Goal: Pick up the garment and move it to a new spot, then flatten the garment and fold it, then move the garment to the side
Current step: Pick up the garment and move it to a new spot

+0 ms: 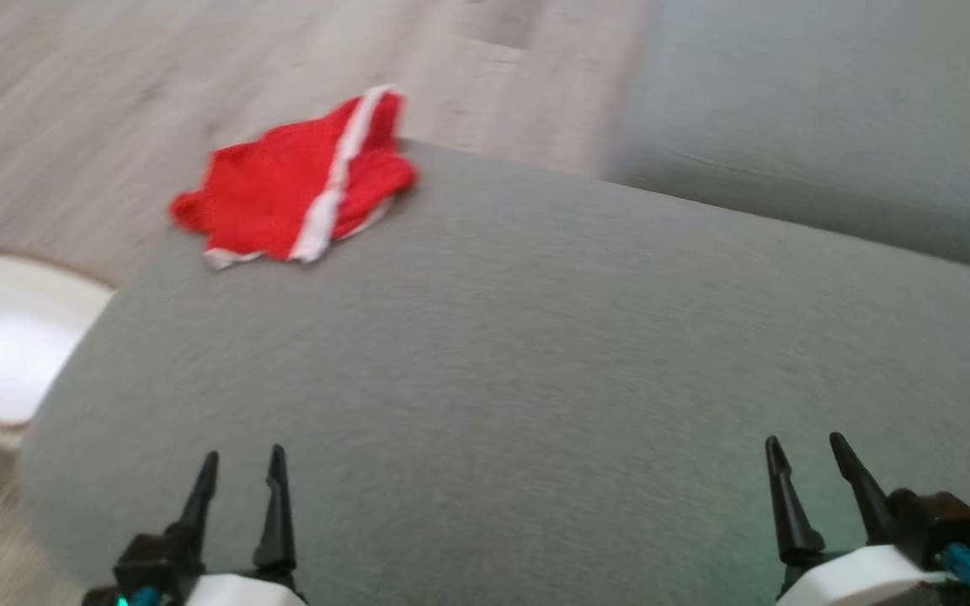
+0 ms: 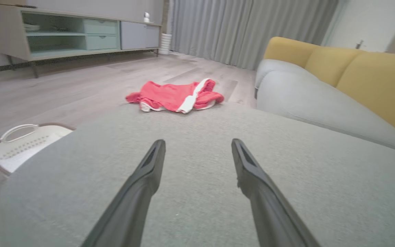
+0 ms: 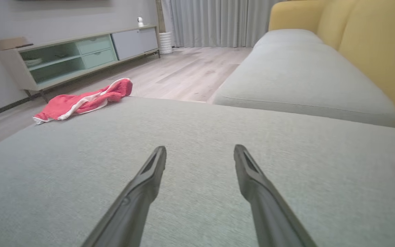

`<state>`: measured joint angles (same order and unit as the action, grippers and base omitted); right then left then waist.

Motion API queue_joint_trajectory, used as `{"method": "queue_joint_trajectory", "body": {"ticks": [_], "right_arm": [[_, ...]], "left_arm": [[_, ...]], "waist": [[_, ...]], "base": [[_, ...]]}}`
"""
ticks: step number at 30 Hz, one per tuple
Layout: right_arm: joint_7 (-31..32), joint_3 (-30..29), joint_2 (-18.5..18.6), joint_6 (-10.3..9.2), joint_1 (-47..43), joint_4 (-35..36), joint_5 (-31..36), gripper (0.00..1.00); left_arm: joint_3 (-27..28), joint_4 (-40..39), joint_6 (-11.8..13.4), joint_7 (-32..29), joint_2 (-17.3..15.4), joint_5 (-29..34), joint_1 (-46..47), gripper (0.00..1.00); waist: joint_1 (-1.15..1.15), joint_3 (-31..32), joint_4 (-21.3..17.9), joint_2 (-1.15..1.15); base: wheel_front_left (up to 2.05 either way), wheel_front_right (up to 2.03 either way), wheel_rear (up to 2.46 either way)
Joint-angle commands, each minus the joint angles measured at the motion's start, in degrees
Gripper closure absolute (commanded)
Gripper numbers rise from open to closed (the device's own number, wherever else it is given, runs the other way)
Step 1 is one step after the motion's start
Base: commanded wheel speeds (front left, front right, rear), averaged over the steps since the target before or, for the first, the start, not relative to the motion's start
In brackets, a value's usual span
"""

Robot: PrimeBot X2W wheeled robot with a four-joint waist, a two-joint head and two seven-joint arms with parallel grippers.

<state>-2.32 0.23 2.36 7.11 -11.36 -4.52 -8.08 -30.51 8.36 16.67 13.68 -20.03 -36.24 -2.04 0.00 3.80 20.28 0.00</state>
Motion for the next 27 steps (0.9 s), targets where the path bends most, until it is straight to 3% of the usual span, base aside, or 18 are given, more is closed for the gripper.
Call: {"method": "queue_joint_trajectory", "body": {"ticks": [1,6,16,21,27], "right_arm": [[-0.9,1.9,0.5,0.37,2.6,1.6,-0.3,0.00],[-0.6,5.5,0.5,0.37,6.3,1.3,0.3,0.00],[-0.9,6.6,0.5,0.37,7.9,1.7,-0.3,0.00],[-0.1,4.0,0.5,0.37,7.5,3.8,1.0,0.00],[3.9,3.1,0.5,0.37,11.8,9.7,5.9,0.00]], "left_arm": [[3.0,-2.5,0.5,0.2,-1.6,0.4,2.7,0.00],[6.6,-5.8,2.5,0.8,-2.6,-0.2,-0.2,0.00],[10.3,-10.5,2.4,-0.2,-8.0,0.5,0.3,0.00],[12.6,-13.5,1.2,-4.8,-14.0,1.4,7.2,0.00],[16.8,-14.0,-1.6,-9.4,-19.6,0.9,21.7,0.00]], "waist": [[0.00,0.1,6.8,0.00],[0.00,-1.8,8.3,0.00],[0.00,-2.3,8.8,0.00],[0.00,-2.9,8.7,0.00],[0.00,-10.6,4.7,0.00]], "base": [[0.00,0.00,0.00],[0.00,0.00,0.00],[0.00,0.00,0.00],[0.00,0.00,0.00],[0.00,0.00,0.00]]}}
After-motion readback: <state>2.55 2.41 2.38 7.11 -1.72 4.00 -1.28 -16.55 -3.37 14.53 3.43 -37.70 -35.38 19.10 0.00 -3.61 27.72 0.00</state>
